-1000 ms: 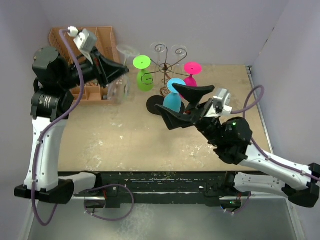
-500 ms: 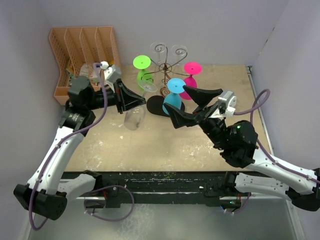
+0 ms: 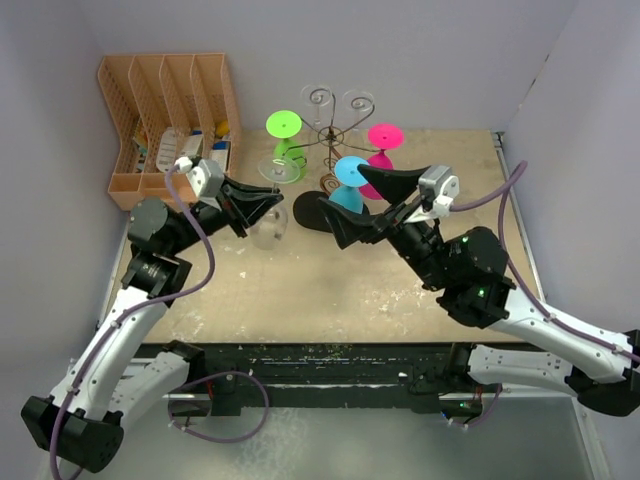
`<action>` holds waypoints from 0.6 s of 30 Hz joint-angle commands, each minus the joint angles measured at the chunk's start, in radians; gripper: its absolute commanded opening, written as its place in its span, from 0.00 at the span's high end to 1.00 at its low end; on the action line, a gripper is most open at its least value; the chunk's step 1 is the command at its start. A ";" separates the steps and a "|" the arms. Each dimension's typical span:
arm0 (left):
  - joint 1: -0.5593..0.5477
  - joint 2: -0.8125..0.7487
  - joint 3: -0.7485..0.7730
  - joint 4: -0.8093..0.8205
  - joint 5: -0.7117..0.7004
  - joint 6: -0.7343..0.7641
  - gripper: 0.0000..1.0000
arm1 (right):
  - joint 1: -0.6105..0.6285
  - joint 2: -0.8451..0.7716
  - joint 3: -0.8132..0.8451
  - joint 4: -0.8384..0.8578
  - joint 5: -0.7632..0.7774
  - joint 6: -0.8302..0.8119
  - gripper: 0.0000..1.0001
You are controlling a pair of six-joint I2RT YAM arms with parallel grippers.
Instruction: Place the wine glass upside down on the wine glass rack
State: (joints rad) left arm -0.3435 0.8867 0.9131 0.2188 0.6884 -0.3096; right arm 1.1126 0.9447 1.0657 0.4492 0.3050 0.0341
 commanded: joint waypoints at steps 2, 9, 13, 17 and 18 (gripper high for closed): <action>-0.038 0.020 -0.133 0.317 -0.085 0.040 1.00 | 0.001 -0.058 -0.010 0.110 0.021 0.017 0.00; -0.125 0.124 -0.220 0.531 -0.112 0.123 1.00 | 0.003 -0.100 0.042 0.034 0.036 -0.040 0.00; -0.130 0.165 -0.219 0.574 -0.126 0.157 1.00 | 0.002 -0.127 0.029 0.038 0.054 -0.064 0.00; -0.139 0.223 -0.200 0.604 -0.141 0.168 1.00 | 0.002 -0.113 0.033 0.051 0.072 -0.098 0.00; -0.144 0.242 -0.191 0.610 -0.145 0.175 1.00 | 0.001 -0.100 0.044 0.044 0.077 -0.109 0.00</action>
State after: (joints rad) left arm -0.4713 1.0882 0.6712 0.6823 0.5705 -0.1802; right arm 1.1126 0.8288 1.0626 0.4591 0.3447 -0.0174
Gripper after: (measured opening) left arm 0.047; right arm 0.995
